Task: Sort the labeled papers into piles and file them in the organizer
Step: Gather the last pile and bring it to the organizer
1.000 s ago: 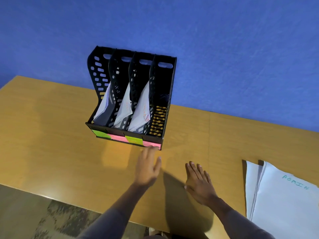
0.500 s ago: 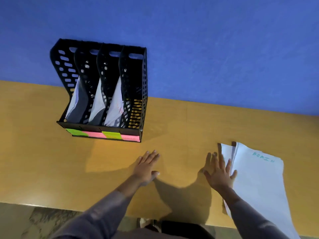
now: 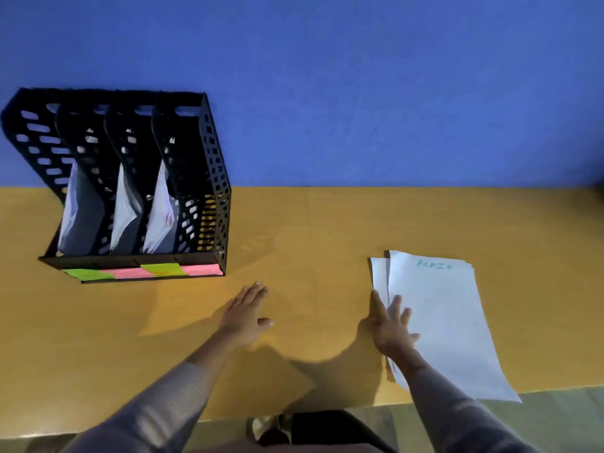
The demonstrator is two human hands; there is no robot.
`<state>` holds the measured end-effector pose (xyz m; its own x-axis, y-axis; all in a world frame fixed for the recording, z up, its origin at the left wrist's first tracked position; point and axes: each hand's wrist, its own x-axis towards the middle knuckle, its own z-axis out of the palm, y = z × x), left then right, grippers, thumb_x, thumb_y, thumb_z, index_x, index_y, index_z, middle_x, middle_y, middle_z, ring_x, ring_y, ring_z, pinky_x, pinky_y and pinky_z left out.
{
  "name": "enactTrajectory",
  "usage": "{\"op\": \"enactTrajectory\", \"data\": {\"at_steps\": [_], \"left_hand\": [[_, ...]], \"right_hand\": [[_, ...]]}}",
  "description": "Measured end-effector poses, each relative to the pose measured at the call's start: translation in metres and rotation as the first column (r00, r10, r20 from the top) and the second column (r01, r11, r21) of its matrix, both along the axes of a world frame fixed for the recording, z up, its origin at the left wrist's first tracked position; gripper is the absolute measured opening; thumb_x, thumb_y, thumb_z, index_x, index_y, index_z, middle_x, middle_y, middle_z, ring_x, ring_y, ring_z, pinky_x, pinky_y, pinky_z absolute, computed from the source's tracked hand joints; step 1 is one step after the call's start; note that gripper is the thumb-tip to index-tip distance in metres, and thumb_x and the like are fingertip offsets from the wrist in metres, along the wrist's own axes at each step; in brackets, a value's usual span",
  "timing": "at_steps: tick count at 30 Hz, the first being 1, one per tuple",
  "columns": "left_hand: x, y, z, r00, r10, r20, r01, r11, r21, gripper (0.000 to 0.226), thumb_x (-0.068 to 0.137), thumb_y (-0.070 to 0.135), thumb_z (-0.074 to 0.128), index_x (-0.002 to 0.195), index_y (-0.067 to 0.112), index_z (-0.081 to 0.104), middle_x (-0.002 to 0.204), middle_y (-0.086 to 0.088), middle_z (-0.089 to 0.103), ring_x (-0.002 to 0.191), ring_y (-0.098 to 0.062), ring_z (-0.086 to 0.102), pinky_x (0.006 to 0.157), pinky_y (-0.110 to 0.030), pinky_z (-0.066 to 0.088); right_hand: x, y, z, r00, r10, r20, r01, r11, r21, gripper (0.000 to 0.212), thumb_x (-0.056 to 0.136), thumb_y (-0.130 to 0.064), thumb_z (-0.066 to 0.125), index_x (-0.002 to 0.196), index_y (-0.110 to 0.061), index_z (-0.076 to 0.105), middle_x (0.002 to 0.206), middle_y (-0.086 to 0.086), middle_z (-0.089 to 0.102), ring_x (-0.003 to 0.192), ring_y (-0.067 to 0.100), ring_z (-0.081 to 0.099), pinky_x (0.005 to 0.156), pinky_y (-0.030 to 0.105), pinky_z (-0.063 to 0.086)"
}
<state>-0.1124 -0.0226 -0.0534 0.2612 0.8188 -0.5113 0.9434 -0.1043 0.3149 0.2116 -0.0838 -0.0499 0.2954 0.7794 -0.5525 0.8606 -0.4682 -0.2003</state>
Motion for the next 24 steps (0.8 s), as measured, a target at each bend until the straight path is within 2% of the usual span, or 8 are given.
{"op": "enactTrajectory", "data": {"at_steps": [4, 8, 10, 13, 17, 21, 24], "left_hand": [[0.004, -0.001, 0.003, 0.999, 0.013, 0.032, -0.014, 1.000, 0.017, 0.070, 0.096, 0.049, 0.045, 0.153, 0.029, 0.011, 0.162, 0.011, -0.005, 0.149, -0.014, -0.003, 0.120, -0.038, 0.010], [0.008, -0.005, 0.003, 0.998, 0.035, 0.052, -0.035, 0.999, -0.001, 0.070, 0.096, 0.050, 0.045, 0.153, 0.029, 0.011, 0.162, 0.012, -0.005, 0.149, -0.015, -0.003, 0.120, -0.038, 0.012], [0.006, -0.005, 0.002, 0.998, 0.030, 0.049, -0.030, 1.000, -0.004, 0.071, 0.095, 0.050, 0.045, 0.153, 0.031, 0.010, 0.162, 0.013, -0.005, 0.149, -0.014, -0.003, 0.120, -0.038, 0.013], [0.003, -0.005, 0.001, 0.998, 0.021, 0.053, -0.021, 1.000, 0.003, 0.071, 0.094, 0.050, 0.047, 0.153, 0.033, 0.011, 0.162, 0.013, -0.004, 0.149, -0.014, -0.002, 0.119, -0.038, 0.015], [0.003, -0.003, 0.001, 0.998, 0.021, 0.057, -0.022, 1.000, 0.005, 0.071, 0.094, 0.049, 0.049, 0.153, 0.033, 0.013, 0.162, 0.013, -0.001, 0.149, -0.014, 0.000, 0.119, -0.037, 0.016], [0.004, -0.004, 0.000, 0.999, 0.023, 0.043, -0.023, 1.000, 0.008, 0.072, 0.094, 0.049, 0.050, 0.153, 0.033, 0.012, 0.162, 0.013, -0.002, 0.150, -0.015, 0.000, 0.119, -0.038, 0.016], [0.005, -0.005, -0.001, 0.999, 0.025, 0.044, -0.025, 1.000, 0.015, 0.073, 0.093, 0.048, 0.051, 0.153, 0.033, 0.012, 0.162, 0.012, -0.002, 0.150, -0.015, 0.001, 0.119, -0.038, 0.017]], "right_hand": [[-0.018, -0.003, -0.003, 0.997, 0.078, 0.001, -0.078, 0.997, 0.015, 0.063, 0.102, -0.021, 0.022, 0.148, -0.048, -0.012, 0.162, 0.002, -0.020, 0.147, 0.041, -0.015, 0.106, 0.077, 0.012], [-0.020, -0.006, -0.002, 0.997, 0.067, -0.027, -0.064, 0.993, 0.096, 0.057, 0.102, -0.033, 0.028, 0.151, -0.042, 0.000, 0.164, -0.001, -0.005, 0.150, 0.035, -0.002, 0.107, 0.071, 0.018], [-0.010, -0.007, 0.003, 0.999, -0.023, -0.048, 0.032, 0.980, 0.196, 0.057, 0.101, -0.047, 0.031, 0.152, -0.037, 0.010, 0.164, -0.002, 0.006, 0.150, 0.028, 0.009, 0.112, 0.061, 0.022], [0.025, -0.011, 0.006, 0.987, -0.160, -0.024, 0.161, 0.951, 0.263, 0.070, 0.096, -0.056, 0.039, 0.155, -0.030, 0.012, 0.164, -0.004, 0.008, 0.151, 0.025, 0.009, 0.118, 0.052, 0.016], [0.088, -0.014, 0.013, 0.925, -0.380, 0.018, 0.369, 0.908, 0.199, 0.096, 0.082, -0.060, 0.061, 0.155, -0.024, 0.010, 0.164, 0.001, 0.007, 0.151, 0.026, 0.006, 0.118, 0.054, 0.015], [0.130, -0.023, 0.019, 0.799, -0.601, 0.008, 0.595, 0.793, 0.129, 0.123, 0.063, -0.064, 0.078, 0.154, -0.021, 0.009, 0.163, 0.007, 0.008, 0.150, 0.028, 0.007, 0.115, 0.061, 0.013], [0.137, -0.031, 0.012, 0.693, -0.719, -0.054, 0.721, 0.691, 0.053, 0.132, 0.059, -0.059, 0.084, 0.154, -0.015, 0.004, 0.162, 0.011, 0.007, 0.149, 0.031, 0.005, 0.117, 0.060, 0.014]]}}
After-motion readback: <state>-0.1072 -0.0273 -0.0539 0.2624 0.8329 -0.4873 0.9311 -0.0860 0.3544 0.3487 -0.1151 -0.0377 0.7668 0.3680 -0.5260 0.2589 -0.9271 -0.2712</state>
